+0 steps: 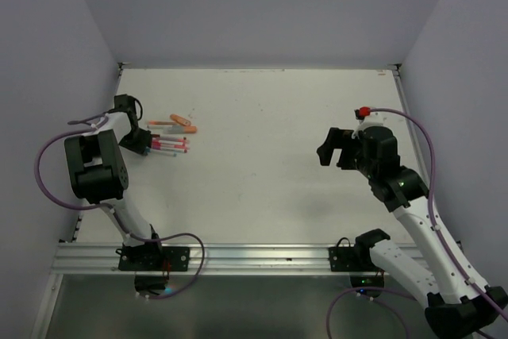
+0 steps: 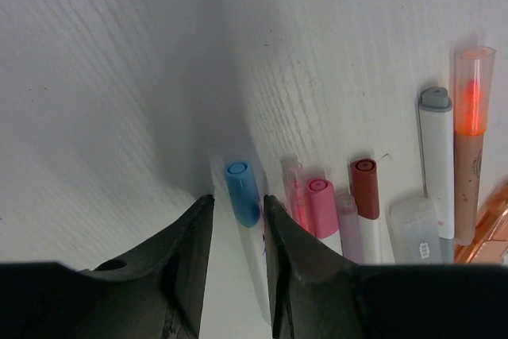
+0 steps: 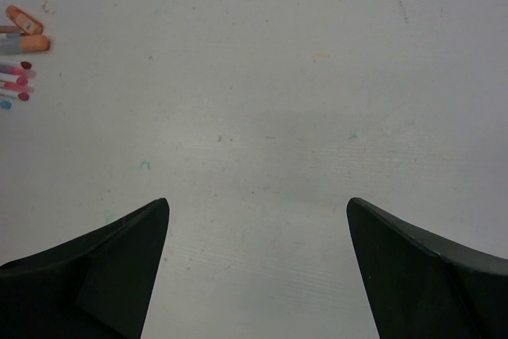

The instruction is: Open the pen caps

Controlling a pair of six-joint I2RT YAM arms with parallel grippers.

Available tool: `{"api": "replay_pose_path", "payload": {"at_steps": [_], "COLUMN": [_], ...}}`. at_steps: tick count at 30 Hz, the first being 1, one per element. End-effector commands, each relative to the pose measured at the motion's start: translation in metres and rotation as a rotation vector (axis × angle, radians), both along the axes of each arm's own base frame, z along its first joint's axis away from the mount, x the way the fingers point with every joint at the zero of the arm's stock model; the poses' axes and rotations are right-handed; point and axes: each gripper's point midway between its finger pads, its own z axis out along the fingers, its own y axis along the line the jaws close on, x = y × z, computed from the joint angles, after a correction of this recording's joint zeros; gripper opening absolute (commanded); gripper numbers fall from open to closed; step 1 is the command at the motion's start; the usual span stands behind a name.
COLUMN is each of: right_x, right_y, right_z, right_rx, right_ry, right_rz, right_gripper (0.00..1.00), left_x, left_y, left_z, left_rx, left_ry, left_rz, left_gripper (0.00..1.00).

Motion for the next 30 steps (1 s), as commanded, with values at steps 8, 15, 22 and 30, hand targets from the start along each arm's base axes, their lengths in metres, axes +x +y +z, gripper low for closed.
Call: {"api": "replay_pose_path", "payload": {"at_steps": [8,15,22,30], "right_x": [0.000,-0.005,-0.019,-0.030], "right_y": [-0.007,0.005,0.050,0.093], "right_z": [0.006,0.016,0.025,0.052], "right_rx": [-0.045,-0.029,0.099,0.271], "right_ry": [-0.051,-0.081,-0.062,-0.056], "right_rz": [-0.015,0.082,0.312,0.456], "right_gripper": [0.98,0.98,0.98,0.97], "left_x": [-0.002,-0.012,-0.010,0.019], "left_y": [0.011,0.006,-0.003,-0.096], "left_z": [0.000,-0.001,0.047,0.164], "left_rx": [0.028,0.017,0.062,0.134], "left_ry": [0.063,0.084,-0.124,-0.638], "left_rz": [0.040,-0.008,-0.122,-0.511], "left_gripper": [0.26,0.00,0.00,0.00]}}
